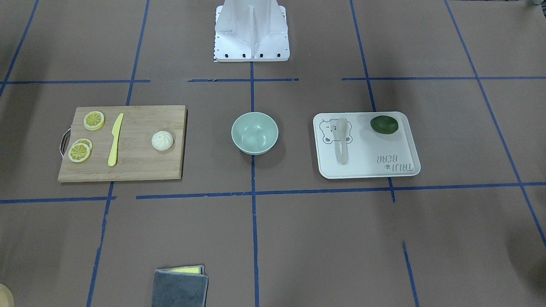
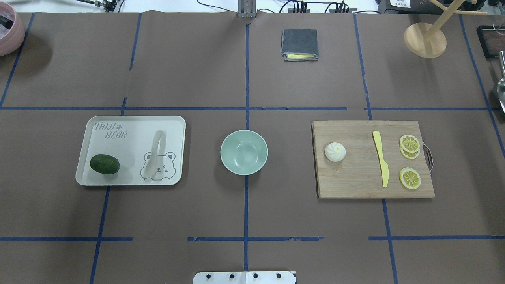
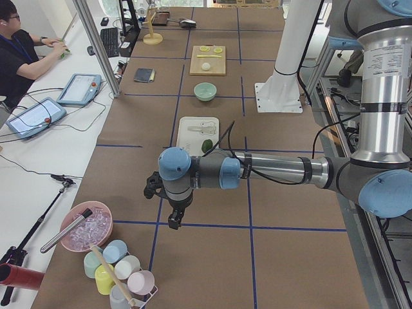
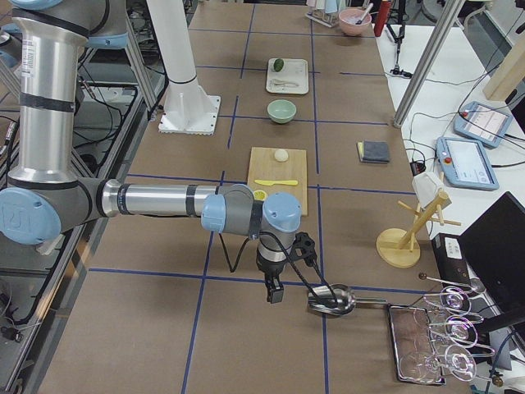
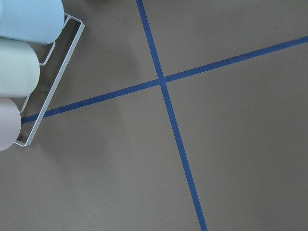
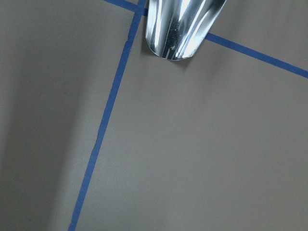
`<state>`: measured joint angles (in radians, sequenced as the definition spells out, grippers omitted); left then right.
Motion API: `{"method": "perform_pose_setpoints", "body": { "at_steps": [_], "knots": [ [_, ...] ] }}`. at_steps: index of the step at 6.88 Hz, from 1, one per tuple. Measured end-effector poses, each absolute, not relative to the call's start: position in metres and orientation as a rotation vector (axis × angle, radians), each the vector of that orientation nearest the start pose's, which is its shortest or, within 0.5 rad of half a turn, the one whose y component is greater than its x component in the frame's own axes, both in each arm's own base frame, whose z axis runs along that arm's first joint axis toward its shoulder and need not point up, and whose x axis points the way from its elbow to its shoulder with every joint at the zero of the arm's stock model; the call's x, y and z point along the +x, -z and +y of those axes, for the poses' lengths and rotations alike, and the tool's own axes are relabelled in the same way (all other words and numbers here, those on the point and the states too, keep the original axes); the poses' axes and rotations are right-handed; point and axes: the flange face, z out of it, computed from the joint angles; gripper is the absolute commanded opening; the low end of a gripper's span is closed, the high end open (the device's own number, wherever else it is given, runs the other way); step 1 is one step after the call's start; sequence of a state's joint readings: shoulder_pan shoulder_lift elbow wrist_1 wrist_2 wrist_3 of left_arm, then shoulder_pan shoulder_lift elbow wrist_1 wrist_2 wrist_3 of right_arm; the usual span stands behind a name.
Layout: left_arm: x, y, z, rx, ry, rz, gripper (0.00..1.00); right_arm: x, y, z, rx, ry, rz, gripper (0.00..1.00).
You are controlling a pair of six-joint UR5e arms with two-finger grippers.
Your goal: Put spoon and bun in bowl
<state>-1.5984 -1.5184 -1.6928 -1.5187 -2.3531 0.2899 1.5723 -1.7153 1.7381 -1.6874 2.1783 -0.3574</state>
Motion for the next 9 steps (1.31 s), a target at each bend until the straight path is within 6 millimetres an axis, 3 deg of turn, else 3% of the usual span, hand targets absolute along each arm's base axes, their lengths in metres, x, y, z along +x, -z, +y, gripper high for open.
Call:
{"method": "perform_pose_setpoints", "body": {
  "at_steps": [5,7,9],
  "knots": [
    [-0.071,-0.613,-0.478,0.262,-0.319,0.747,1.0,0.073,-0.653,-0.428,0.051,0.323,-0.658,1.0],
    [-0.066,-0.59,-0.488,0.433,-0.394,0.722,1.0,0.07,-0.647,-0.432,0.068,0.326,-0.686,1.0],
    [-0.059,-0.555,-0.498,0.686,-0.503,0.68,1.0,0.069,-0.642,-0.435,0.078,0.328,-0.695,1.0]
  ]
}}
